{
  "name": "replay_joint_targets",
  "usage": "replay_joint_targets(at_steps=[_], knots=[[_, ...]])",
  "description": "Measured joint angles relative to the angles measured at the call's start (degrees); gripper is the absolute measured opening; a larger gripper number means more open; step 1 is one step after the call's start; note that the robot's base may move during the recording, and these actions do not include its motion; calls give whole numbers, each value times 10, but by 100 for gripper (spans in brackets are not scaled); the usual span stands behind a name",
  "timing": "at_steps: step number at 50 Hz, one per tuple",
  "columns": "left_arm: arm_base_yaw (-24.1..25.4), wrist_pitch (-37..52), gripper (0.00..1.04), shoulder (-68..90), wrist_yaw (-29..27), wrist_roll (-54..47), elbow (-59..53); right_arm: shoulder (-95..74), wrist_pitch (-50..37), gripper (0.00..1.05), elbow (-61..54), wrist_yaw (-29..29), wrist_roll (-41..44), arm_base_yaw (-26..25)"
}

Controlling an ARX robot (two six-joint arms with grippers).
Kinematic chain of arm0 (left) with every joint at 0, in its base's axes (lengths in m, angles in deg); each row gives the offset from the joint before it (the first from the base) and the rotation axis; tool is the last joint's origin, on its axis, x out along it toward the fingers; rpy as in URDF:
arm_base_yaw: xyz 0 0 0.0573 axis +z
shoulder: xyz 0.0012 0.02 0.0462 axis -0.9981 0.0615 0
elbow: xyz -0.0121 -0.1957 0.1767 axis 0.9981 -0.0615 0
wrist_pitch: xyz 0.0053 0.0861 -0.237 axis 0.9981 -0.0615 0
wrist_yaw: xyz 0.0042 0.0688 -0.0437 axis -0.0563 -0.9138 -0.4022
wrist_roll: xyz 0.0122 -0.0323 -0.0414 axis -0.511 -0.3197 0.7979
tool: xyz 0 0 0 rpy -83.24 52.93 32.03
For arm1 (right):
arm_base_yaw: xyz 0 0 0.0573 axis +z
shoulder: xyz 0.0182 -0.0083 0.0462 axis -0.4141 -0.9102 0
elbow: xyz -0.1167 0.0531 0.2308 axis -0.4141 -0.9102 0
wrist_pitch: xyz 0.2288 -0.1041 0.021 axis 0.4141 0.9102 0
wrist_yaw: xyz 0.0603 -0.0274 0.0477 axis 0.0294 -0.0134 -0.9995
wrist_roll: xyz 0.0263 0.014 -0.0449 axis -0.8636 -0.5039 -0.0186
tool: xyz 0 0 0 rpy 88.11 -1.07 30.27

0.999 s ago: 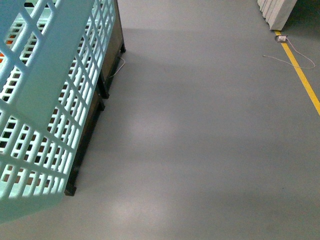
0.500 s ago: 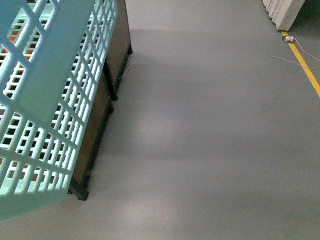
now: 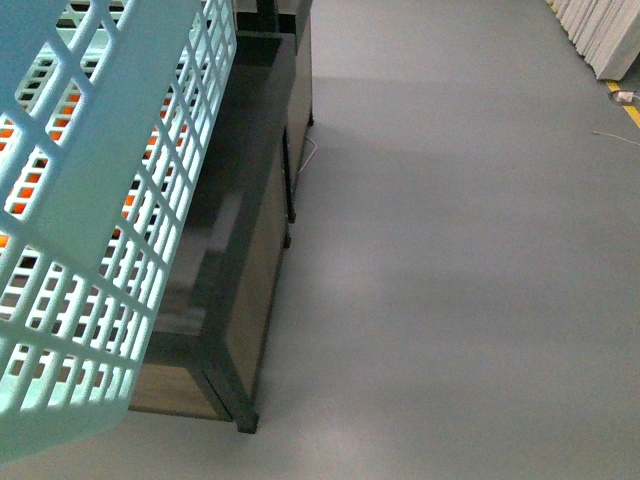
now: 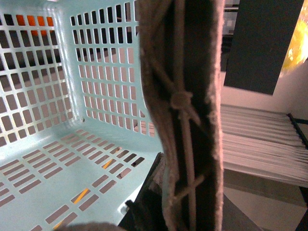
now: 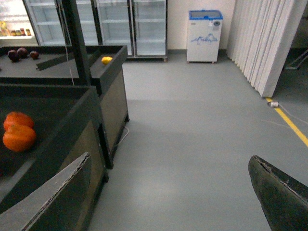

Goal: Pick lemon and mango into basket

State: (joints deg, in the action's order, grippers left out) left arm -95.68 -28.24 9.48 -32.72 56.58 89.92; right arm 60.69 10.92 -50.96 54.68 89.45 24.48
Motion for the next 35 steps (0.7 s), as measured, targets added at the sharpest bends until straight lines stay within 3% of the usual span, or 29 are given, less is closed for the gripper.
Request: replay_joint_targets(at_steps=[35], knots=[[0, 0, 6, 0, -1, 0, 0, 0, 0, 96, 0, 0, 0, 0]])
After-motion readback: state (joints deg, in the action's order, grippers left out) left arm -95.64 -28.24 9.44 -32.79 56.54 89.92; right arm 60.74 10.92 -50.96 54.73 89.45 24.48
